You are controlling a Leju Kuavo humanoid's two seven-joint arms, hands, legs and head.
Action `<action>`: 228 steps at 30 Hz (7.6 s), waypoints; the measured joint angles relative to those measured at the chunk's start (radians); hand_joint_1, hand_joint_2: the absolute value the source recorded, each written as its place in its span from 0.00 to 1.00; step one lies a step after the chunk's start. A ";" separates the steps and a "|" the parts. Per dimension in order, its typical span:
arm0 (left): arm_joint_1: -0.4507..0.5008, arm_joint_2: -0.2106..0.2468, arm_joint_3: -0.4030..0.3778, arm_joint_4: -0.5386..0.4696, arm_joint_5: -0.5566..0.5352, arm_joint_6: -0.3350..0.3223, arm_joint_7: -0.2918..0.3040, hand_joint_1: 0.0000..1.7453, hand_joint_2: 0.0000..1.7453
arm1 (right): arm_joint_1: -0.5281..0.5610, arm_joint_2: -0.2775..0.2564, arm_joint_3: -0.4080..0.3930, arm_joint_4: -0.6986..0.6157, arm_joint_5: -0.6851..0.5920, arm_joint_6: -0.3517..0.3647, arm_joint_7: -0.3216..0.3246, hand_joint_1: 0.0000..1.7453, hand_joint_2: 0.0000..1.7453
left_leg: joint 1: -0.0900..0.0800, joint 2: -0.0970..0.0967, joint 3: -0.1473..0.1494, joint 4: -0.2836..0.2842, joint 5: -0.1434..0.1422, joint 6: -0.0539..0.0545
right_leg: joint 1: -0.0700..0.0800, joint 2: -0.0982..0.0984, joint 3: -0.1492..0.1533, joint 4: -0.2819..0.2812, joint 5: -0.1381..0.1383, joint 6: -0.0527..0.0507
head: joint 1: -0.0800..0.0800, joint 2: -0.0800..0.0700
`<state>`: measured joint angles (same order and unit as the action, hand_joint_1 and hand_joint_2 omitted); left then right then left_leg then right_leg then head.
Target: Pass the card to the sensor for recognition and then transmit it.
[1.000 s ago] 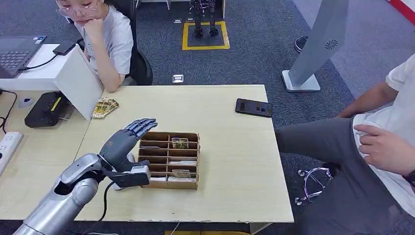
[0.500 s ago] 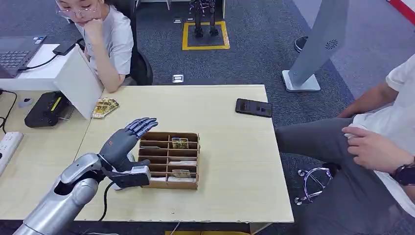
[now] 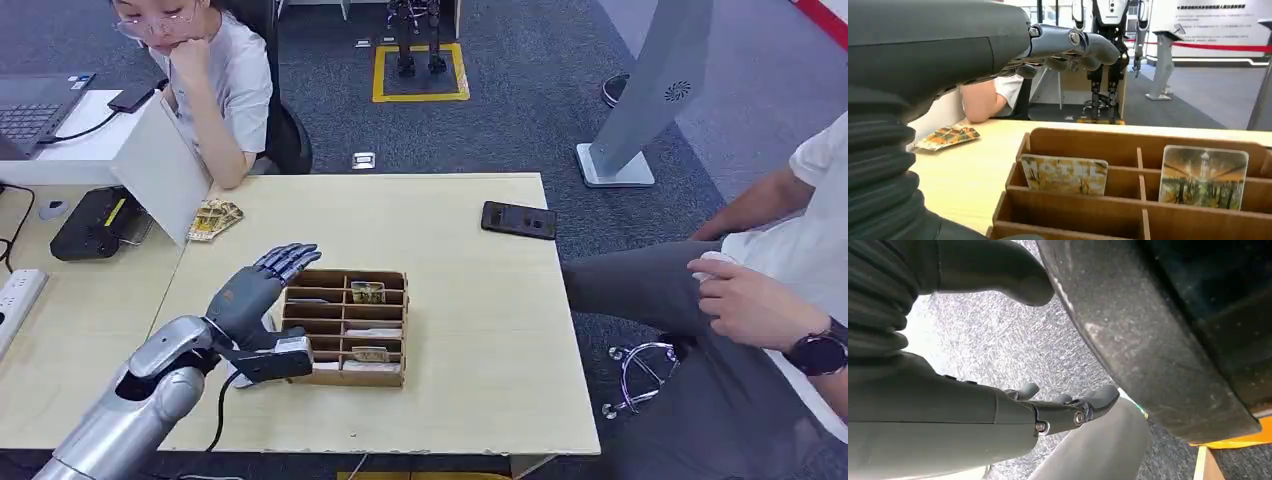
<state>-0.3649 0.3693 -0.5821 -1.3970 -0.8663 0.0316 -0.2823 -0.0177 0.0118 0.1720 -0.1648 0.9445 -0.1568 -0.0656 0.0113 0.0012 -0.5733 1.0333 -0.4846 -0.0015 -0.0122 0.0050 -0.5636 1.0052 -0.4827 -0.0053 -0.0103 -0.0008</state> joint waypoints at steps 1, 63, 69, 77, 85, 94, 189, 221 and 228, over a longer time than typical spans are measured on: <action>-0.002 -0.007 0.000 0.009 -0.004 0.004 0.000 0.00 1.00 | 0.000 0.000 0.000 -0.001 0.002 0.001 0.000 0.00 1.00 | 0.000 0.000 0.000 0.000 0.000 0.000 | 0.000 0.000 0.000 0.000 0.000 0.000 | 0.000 0.000; -0.035 -0.070 -0.003 0.111 0.026 0.021 0.003 1.00 1.00 | -0.005 0.010 0.000 -0.005 0.024 0.000 0.003 0.00 1.00 | 0.000 0.000 0.000 0.000 0.000 0.000 | 0.000 0.000 0.000 0.000 0.000 0.000 | 0.000 0.000; -0.034 -0.070 -0.003 0.111 0.026 0.021 0.003 1.00 1.00 | -0.005 0.010 0.000 -0.005 0.026 0.000 0.001 0.00 1.00 | 0.000 0.000 0.000 0.000 0.000 0.000 | 0.000 0.000 0.000 0.000 0.000 0.000 | 0.000 0.000; -0.033 -0.069 -0.003 0.111 0.024 0.028 0.003 0.00 1.00 | -0.005 0.010 0.000 -0.005 0.029 0.000 0.001 0.00 1.00 | 0.000 0.000 0.000 0.000 0.000 0.000 | 0.000 0.000 0.000 0.000 0.000 0.000 | 0.000 0.000; -0.027 -0.071 -0.003 0.110 0.017 0.066 0.003 0.00 1.00 | -0.005 0.010 -0.002 -0.005 0.030 0.000 0.001 0.00 1.00 | 0.000 0.000 0.000 0.000 0.000 0.000 | 0.000 0.000 0.001 0.000 0.000 0.000 | 0.000 0.000; -0.022 -0.073 -0.003 0.106 0.014 0.076 0.003 0.00 1.00 | -0.005 0.011 -0.003 -0.005 0.031 0.000 0.001 0.00 1.00 | 0.000 0.000 0.000 0.000 0.000 0.000 | 0.000 0.000 0.001 0.000 0.000 0.000 | 0.000 0.000; 0.217 -0.084 -0.222 -0.153 -0.184 0.201 0.040 0.00 1.00 | -0.007 0.025 -0.098 -0.007 0.053 -0.003 0.033 0.00 1.00 | 0.000 0.000 -0.002 0.000 0.000 0.000 | 0.000 -0.001 -0.001 0.000 0.000 0.000 | 0.000 0.000; 0.197 -0.265 -0.192 0.071 -0.171 0.292 0.097 0.00 1.00 | -0.004 0.027 -0.102 -0.006 0.073 -0.003 0.030 0.00 1.00 | 0.000 0.000 -0.001 0.000 0.000 0.000 | 0.000 0.000 -0.001 0.000 0.000 0.000 | 0.000 0.000; 0.196 -0.265 -0.161 0.073 -0.175 0.301 0.102 0.00 1.00 | -0.002 0.027 -0.106 -0.006 0.074 -0.003 0.030 0.00 1.00 | 0.000 0.000 -0.002 0.000 0.000 0.000 | 0.000 0.000 -0.001 0.000 0.000 0.000 | 0.000 0.000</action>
<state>-0.1686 0.1041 -0.7431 -1.3237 -1.0410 0.3326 -0.1801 -0.0201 0.0393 0.0656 -0.1713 1.0189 -0.1598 -0.0359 0.0113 0.0011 -0.5748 1.0332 -0.4848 -0.0015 -0.0121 0.0045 -0.5649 1.0049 -0.4828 -0.0053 -0.0103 -0.0008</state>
